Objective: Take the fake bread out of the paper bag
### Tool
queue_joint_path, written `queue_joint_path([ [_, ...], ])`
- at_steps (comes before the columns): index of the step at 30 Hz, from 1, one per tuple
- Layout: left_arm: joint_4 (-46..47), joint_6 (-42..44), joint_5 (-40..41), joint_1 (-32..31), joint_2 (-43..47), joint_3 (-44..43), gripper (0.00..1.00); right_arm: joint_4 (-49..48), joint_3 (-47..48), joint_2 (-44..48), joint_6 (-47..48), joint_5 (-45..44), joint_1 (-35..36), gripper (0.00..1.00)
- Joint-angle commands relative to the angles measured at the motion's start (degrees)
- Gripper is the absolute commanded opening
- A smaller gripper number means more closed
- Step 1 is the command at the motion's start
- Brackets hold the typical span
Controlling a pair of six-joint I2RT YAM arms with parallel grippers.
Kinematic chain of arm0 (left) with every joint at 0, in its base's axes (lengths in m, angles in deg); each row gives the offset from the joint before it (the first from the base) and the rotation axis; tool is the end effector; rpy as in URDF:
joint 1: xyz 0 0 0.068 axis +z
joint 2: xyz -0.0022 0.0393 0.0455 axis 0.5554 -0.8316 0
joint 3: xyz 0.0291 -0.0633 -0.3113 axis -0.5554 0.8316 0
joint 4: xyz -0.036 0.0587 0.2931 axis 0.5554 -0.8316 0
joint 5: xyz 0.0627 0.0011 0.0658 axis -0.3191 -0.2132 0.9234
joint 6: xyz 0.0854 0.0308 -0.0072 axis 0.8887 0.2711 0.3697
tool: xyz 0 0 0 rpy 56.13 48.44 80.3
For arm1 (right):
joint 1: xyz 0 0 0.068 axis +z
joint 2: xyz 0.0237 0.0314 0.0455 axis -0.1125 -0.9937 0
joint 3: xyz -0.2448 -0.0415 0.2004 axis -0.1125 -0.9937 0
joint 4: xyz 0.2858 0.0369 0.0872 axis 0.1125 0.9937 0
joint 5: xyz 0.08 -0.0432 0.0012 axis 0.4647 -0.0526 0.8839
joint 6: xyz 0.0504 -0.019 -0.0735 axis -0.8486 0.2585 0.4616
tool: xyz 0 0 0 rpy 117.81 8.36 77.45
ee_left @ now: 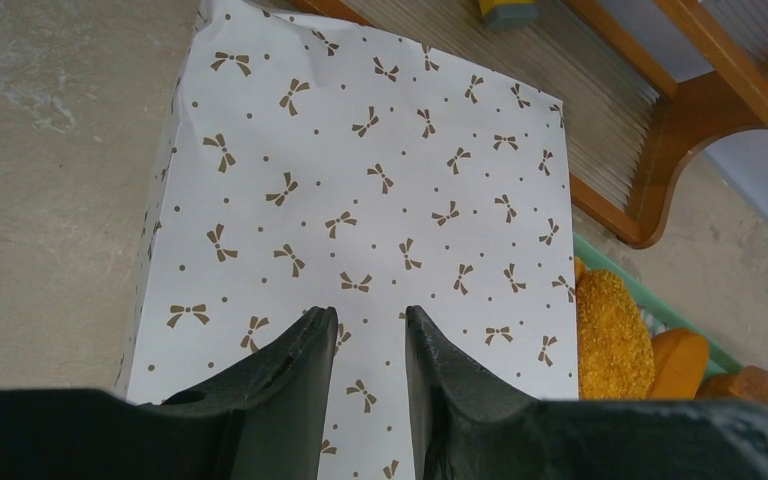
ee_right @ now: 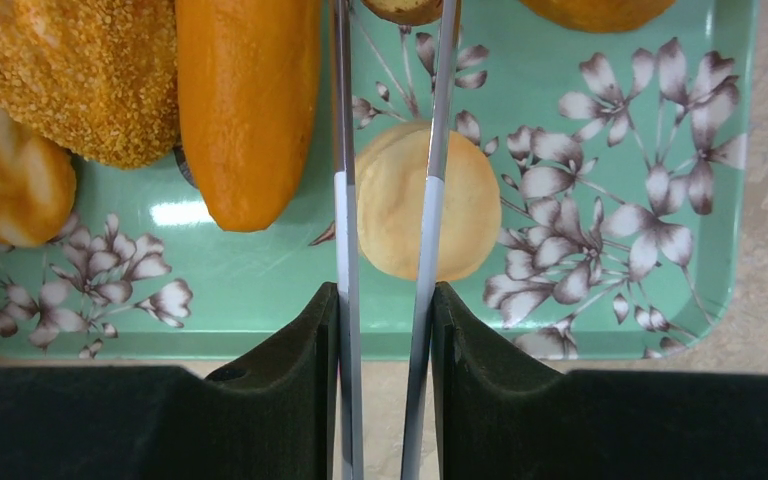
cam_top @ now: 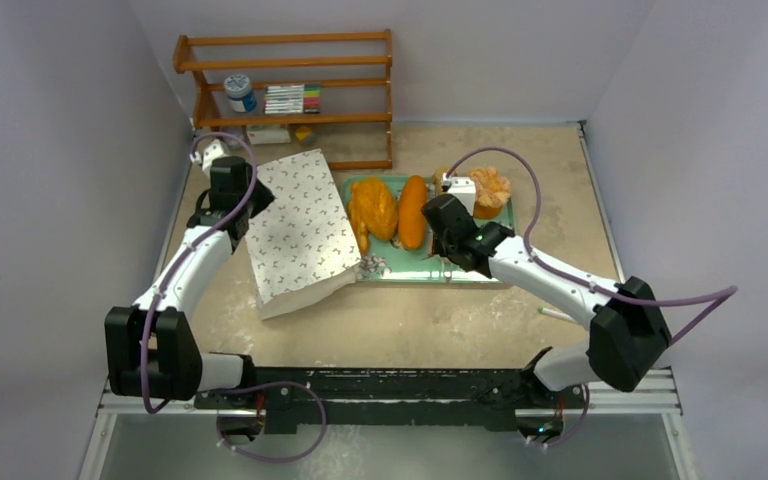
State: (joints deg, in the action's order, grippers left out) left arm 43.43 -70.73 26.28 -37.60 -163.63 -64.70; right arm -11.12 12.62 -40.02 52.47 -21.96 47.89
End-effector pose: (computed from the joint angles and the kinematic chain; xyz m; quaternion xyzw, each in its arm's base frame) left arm 0.3615 -0.0091 0.2834 -0.3189 0.8157 -0.1044 0.4712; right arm 0.2963 0.2050 0.2689 0.0392 0.8924 0.0292 0.4486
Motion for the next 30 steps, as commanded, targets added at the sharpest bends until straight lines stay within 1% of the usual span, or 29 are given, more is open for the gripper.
queue_joint_path([
  [1,1.90,0.83,0.09,0.43,1.44,0.82,0.32,-7.18,-1.41,-1.34,1.40,1.04,-1.28,0.24],
  [10,2.15,0.74,-0.13,0.43,1.89,1.76,0.32,-11.94,-5.22,-5.00,1.81,2.99,-2.67,0.25],
  [15,2.23,0.67,-0.26,0.43,1.95,2.04,0.32,-11.40,-6.60,-4.61,0.19,4.37,-2.67,0.26],
  [19,2.60,0.47,-0.52,0.43,1.90,2.31,0.32,-10.72,-7.88,-2.43,-0.91,4.49,-2.67,0.31],
  [25,2.93,0.22,-0.72,0.43,1.83,2.55,0.32,-9.87,-8.37,-1.74,-1.31,5.91,-2.61,0.47],
  [30,3.02,0.22,-0.75,0.43,1.74,2.63,0.32,-9.54,-8.06,-2.85,-1.22,6.36,-2.63,0.52],
])
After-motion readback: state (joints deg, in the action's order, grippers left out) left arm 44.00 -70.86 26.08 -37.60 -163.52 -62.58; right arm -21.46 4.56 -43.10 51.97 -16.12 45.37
